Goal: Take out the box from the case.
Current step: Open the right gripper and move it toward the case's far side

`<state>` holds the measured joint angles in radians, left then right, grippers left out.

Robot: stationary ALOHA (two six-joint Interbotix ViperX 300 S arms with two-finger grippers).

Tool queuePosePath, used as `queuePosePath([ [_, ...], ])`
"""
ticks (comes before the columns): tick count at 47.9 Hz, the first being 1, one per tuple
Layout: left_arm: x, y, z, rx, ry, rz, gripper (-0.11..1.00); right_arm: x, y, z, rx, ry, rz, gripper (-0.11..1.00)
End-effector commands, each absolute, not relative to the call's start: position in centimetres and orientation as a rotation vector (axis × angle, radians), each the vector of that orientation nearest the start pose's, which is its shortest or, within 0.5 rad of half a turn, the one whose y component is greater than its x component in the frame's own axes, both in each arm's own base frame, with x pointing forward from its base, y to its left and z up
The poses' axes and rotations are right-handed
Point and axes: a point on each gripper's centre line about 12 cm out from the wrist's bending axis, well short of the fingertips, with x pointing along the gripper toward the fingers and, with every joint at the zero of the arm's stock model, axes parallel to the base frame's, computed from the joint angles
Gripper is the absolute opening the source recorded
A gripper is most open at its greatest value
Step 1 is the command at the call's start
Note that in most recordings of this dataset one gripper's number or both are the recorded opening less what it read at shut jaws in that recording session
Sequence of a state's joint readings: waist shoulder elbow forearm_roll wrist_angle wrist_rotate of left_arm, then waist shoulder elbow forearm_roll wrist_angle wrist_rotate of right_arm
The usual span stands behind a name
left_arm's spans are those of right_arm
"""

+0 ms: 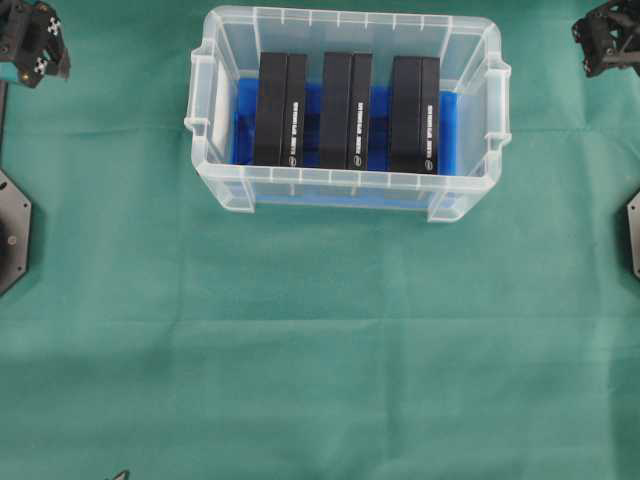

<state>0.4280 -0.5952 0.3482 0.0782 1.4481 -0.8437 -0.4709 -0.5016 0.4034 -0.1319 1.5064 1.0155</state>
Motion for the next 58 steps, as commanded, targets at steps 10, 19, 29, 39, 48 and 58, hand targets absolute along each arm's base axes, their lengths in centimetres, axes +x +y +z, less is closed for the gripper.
queuePosePath([
  [10, 19.04, 9.77, 37.39, -0.933, 0.934, 0.928, 0.94, 19.05, -11.52, 33.84, 1.049, 1.013, -1.176, 0.17],
  [19, 19.03, 9.76, 37.23, -0.934, 0.938, 0.93, 0.94, 18.95, -11.53, 33.84, 1.088, 0.988, -1.221, 0.74],
  [29, 19.03, 9.76, 37.23, -0.935, 0.937, 0.931, 0.94, 18.84, -11.5, 33.82, 1.112, 0.979, -1.247, 0.94],
  [39, 19.03, 9.76, 37.23, -0.959, 0.927, 0.946, 0.94, 18.57, -11.4, 33.77, 1.127, 0.992, -1.272, 0.94],
  [48, 19.06, 9.77, 37.15, -0.968, 0.925, 0.953, 0.94, 18.53, -11.4, 33.77, 1.131, 0.99, -1.28, 0.94],
  [58, 19.06, 9.77, 37.15, -0.969, 0.925, 0.954, 0.93, 18.59, -11.39, 33.78, 1.158, 0.967, -1.298, 0.94],
])
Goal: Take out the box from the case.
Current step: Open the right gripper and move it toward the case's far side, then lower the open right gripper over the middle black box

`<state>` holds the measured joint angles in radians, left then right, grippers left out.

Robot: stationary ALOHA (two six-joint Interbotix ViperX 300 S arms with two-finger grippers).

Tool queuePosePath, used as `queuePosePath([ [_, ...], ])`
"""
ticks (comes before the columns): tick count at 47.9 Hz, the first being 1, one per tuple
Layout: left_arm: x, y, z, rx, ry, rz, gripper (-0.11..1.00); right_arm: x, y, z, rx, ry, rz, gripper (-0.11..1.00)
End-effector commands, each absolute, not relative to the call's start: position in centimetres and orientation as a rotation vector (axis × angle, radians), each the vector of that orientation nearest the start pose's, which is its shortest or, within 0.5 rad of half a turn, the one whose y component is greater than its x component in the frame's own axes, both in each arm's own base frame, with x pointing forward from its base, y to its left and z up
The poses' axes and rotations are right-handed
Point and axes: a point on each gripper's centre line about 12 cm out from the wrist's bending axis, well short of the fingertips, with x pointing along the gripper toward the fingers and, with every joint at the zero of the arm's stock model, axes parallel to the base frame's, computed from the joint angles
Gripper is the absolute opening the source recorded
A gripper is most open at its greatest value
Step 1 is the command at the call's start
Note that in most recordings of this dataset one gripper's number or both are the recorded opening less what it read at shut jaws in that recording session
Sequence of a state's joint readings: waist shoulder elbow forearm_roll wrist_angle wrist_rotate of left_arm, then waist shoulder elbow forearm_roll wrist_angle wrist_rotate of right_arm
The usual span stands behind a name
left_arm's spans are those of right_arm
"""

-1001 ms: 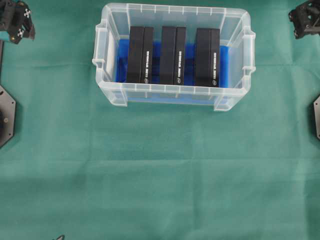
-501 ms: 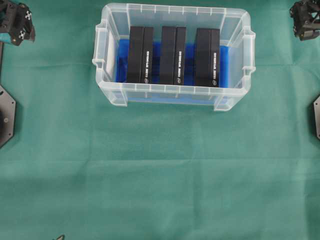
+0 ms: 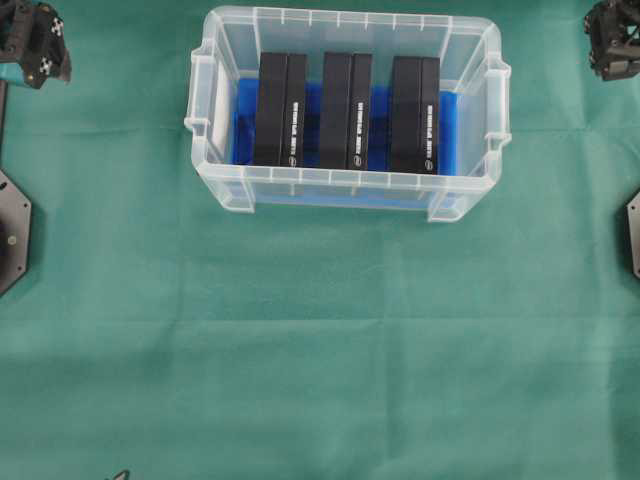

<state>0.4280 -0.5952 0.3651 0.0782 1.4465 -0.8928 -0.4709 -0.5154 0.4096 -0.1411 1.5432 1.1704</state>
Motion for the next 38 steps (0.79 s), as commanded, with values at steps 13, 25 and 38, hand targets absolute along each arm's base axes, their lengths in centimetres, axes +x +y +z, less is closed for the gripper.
queuePosePath([
  [13, 19.2, 9.9, 37.0, -0.971, 0.931, 0.958, 0.93, 19.0, -11.4, 33.7, 1.192, 0.953, -1.31, 0.94],
  [25, 19.5, 10.0, 36.8, -0.971, 0.942, 0.962, 0.93, 21.3, -12.0, 33.6, 1.213, 0.922, -1.295, 0.94],
  [38, 19.8, 10.1, 36.5, -0.971, 0.953, 0.966, 0.93, 25.9, -12.9, 33.6, 1.223, 0.897, -1.244, 0.94],
])
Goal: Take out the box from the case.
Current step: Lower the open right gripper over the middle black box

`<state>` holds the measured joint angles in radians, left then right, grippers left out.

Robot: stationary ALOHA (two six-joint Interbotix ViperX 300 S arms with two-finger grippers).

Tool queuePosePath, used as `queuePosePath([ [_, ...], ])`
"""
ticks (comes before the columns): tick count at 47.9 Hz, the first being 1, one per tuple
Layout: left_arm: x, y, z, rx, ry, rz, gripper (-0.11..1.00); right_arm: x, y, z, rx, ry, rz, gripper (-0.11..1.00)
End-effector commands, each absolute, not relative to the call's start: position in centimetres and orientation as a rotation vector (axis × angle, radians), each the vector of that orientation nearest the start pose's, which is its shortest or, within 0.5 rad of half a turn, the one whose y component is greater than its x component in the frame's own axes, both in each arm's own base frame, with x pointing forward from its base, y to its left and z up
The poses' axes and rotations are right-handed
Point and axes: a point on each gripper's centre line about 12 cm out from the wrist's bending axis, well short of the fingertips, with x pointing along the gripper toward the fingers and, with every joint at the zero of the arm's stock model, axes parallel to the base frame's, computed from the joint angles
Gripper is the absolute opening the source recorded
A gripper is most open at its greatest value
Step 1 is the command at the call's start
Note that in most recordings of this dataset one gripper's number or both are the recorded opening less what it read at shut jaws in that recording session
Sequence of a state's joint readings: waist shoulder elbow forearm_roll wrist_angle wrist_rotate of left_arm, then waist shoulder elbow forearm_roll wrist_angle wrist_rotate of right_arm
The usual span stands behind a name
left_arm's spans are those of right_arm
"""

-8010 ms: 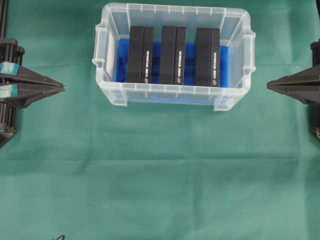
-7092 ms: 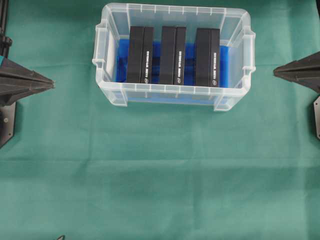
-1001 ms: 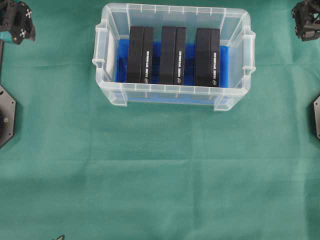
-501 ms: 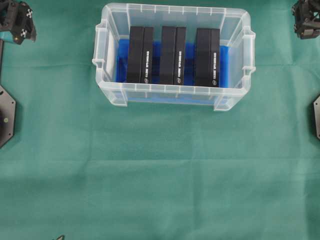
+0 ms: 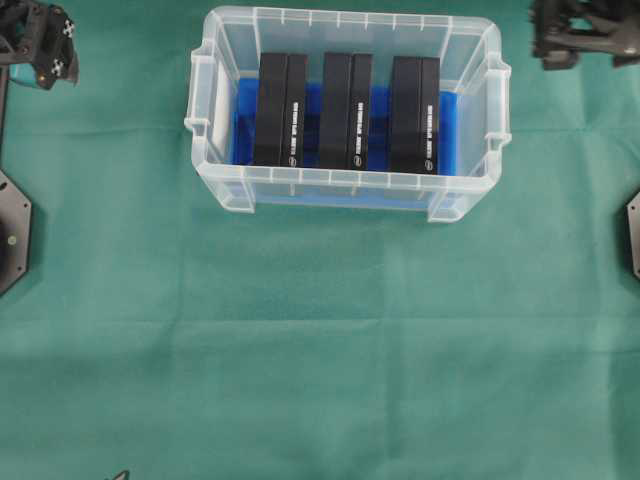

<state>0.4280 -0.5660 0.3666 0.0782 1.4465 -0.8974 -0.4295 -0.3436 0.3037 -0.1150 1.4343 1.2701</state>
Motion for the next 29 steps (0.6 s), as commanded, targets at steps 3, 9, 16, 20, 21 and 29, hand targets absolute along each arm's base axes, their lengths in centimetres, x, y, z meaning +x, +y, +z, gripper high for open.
queuePosePath([
  [3, 19.8, 10.1, 36.5, -0.97, 0.955, 0.966, 0.93, 27.1, -13.1, 33.7, 1.219, 0.892, -1.23, 0.94],
  [9, 19.8, 10.1, 36.4, -0.97, 0.956, 0.966, 0.93, 29.7, -13.3, 33.8, 1.205, 0.901, -1.205, 0.94],
  [16, 19.8, 10.1, 36.4, -0.971, 0.957, 0.968, 0.93, 33.0, -13.3, 33.5, 1.183, 0.923, -1.178, 0.94],
  [20, 19.8, 10.1, 36.4, -0.97, 0.959, 0.967, 0.93, 34.7, -13.2, 33.2, 1.175, 0.936, -1.164, 0.94],
  [21, 19.8, 10.1, 36.4, -0.971, 0.959, 0.968, 0.93, 35.1, -13.1, 33.1, 1.173, 0.94, -1.161, 0.94],
  [29, 19.8, 10.1, 36.4, -0.971, 0.959, 0.968, 0.93, 37.9, -12.9, 32.5, 1.169, 0.958, -1.137, 0.94],
])
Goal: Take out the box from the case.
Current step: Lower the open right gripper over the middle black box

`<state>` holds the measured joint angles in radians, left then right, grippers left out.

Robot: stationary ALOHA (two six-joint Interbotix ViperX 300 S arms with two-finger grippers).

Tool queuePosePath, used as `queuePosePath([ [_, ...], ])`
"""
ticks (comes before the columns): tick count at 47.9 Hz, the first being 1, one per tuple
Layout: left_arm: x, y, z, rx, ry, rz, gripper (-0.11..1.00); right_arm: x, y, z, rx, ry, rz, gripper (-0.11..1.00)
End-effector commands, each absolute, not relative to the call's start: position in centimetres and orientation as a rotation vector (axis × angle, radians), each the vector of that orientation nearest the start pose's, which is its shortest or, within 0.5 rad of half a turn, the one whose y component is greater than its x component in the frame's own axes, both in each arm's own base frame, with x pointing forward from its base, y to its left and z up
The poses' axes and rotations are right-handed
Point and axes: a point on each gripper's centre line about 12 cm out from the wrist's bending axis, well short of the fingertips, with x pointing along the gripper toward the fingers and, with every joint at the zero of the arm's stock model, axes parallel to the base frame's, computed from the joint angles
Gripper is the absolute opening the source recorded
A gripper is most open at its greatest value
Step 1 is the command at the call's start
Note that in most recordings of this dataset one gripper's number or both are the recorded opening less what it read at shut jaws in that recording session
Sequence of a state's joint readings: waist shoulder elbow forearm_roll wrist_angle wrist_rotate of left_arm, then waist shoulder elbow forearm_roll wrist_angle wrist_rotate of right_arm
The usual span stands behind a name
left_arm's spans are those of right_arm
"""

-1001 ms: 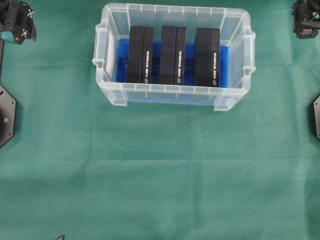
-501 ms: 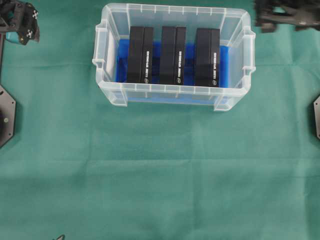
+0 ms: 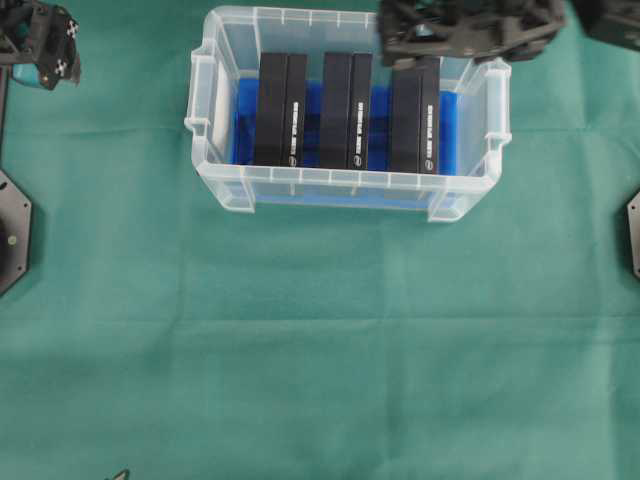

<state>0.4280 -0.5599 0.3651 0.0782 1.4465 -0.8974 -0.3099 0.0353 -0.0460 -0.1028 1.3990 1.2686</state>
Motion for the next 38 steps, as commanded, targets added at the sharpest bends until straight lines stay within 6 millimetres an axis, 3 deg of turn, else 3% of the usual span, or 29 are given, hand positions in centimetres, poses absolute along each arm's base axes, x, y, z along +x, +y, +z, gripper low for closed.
queuePosePath([
  [1, 19.8, 10.1, 36.4, -0.97, 0.959, 0.967, 0.93, 38.2, -12.9, 32.5, 1.171, 0.958, -1.135, 0.94],
  [15, 19.8, 10.1, 36.3, -0.97, 0.962, 0.968, 0.93, 41.8, -13.3, 32.6, 1.193, 0.893, -1.096, 0.94],
  [38, 19.7, 10.1, 36.3, -0.969, 0.966, 0.969, 0.93, 43.9, -13.3, 32.4, 1.205, 0.869, -1.08, 0.94],
])
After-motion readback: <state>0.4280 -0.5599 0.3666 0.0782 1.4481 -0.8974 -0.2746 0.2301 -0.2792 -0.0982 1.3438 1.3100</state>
